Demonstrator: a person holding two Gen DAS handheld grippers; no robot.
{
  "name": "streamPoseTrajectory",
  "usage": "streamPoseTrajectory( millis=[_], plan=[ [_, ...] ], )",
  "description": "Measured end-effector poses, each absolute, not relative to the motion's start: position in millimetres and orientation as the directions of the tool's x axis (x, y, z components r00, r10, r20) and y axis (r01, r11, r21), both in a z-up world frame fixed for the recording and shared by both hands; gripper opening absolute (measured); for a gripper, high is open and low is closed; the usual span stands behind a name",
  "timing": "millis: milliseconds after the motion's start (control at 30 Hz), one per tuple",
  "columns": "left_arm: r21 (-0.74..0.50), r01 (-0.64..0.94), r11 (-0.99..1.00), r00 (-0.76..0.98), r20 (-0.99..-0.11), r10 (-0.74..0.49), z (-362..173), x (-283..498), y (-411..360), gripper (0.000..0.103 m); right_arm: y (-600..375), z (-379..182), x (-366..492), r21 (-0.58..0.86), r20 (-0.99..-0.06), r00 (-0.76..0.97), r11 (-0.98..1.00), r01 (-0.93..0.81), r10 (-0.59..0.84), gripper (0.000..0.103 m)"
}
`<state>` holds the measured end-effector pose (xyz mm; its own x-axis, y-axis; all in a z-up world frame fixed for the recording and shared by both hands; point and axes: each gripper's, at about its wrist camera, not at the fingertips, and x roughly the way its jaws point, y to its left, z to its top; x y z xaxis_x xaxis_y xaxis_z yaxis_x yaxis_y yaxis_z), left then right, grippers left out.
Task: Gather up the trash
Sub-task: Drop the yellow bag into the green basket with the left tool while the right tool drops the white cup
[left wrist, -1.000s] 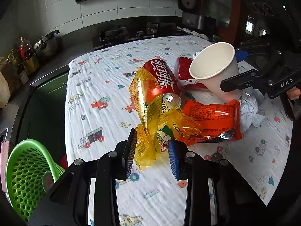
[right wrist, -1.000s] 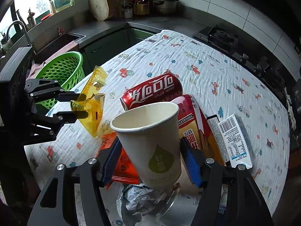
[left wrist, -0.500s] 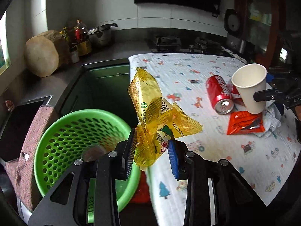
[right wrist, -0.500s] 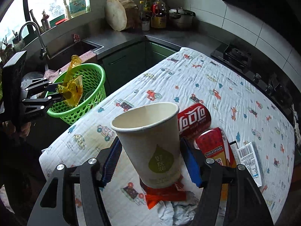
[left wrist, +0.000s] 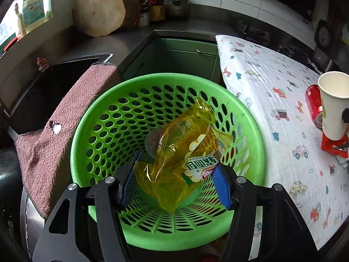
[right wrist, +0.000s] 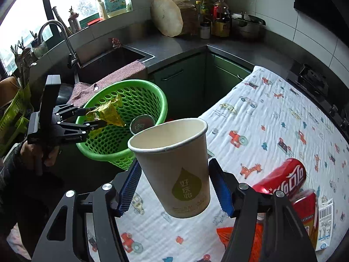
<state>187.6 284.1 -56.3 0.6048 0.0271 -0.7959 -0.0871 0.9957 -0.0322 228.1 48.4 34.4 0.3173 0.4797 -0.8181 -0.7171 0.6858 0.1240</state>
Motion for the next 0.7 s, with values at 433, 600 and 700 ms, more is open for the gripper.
streamPoseTrajectory(
  millis=[433, 600, 700],
  plan=[
    [-0.067, -0.158, 0.985, 0.605, -0.795, 0.043, -65.5, 171.1, 317.8, 0.076, 130.6, 20.7, 241.8, 0.225, -0.799, 0.231, 0.632, -0.741, 0.555, 0.062],
    [-0.056, -0.17, 0.984, 0.625, -0.778, 0.064, -56.5, 159.7, 322.4, 0.08, 157.9, 7.7, 245.2, 0.252, -0.803, 0.202, 0.628, -0.736, 0.56, 0.062],
    [-0.056, -0.18, 0.982, 0.629, -0.774, 0.071, -53.2, 152.2, 325.0, 0.081, 172.8, -2.4, 243.0, 0.263, -0.808, 0.185, 0.623, -0.737, 0.559, 0.062]
  ],
)
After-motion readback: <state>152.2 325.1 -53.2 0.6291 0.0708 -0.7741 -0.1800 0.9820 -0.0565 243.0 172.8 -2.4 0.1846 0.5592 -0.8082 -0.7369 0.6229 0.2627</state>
